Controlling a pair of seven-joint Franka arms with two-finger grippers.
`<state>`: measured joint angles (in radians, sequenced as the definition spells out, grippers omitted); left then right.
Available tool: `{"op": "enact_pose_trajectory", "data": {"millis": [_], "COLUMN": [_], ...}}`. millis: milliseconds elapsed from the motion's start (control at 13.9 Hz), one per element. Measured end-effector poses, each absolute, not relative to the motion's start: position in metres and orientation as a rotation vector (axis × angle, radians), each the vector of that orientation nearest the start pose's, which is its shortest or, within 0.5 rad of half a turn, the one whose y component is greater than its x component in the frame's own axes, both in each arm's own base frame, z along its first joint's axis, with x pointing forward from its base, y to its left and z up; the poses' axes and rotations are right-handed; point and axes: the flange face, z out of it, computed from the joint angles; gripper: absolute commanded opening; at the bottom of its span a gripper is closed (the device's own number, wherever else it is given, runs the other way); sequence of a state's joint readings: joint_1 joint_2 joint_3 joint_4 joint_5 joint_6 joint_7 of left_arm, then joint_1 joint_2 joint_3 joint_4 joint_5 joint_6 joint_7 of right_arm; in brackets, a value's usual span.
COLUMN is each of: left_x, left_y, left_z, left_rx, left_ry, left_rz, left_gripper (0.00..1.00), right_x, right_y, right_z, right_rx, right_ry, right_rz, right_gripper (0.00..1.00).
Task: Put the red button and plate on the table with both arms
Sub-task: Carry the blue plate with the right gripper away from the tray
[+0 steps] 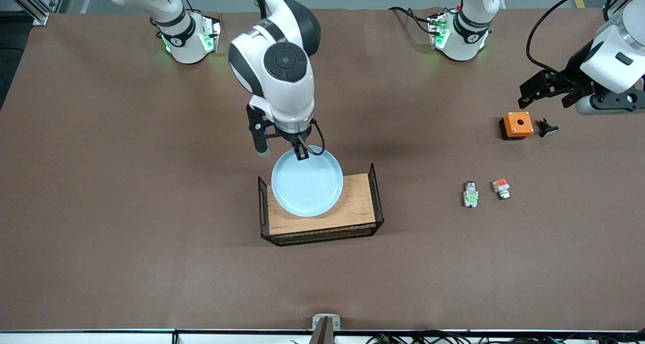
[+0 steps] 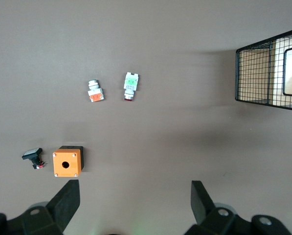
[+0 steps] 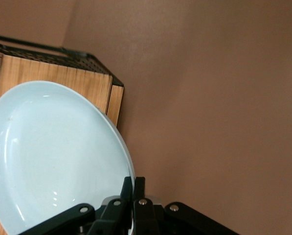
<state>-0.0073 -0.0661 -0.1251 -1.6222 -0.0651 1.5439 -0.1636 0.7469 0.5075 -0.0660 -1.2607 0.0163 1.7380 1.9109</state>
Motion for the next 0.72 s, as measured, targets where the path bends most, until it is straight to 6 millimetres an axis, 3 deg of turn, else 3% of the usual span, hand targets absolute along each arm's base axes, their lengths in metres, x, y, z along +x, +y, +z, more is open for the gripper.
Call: {"op": "enact_pose_trajectory", "data": {"millis": [143,359,502,717], "left_x": [0.519,0.513,0.513,0.512], "left_y": [-0.08,-0.081,-0.082,-0.082], "left_z": [0.641,0.648,0.649,0.649], "left_rx": [-3.194,-3.193,-3.193,-3.171], "left_ry": [-0.045,-0.042,-0.038,-0.029], "left_rz": [0.029,0.012,0.01,0.005], "left_gripper": [1.0,1.0,1.0,1.0], "right_x": [0.551,0.576,0.589,0.615], "right_y": [0.408,0.301,0.233,0.132], "right_z": [0.503,0.553,0.566,0.55], "right_rx": [-2.678,-2.849,-2.955,-3.027], "right_ry": [1.695,1.405,1.182,0.873], "right_rz": [0.082,0.196,0.27,0.343], "right_gripper": [0.02,0.02,0.02,0.02]}}
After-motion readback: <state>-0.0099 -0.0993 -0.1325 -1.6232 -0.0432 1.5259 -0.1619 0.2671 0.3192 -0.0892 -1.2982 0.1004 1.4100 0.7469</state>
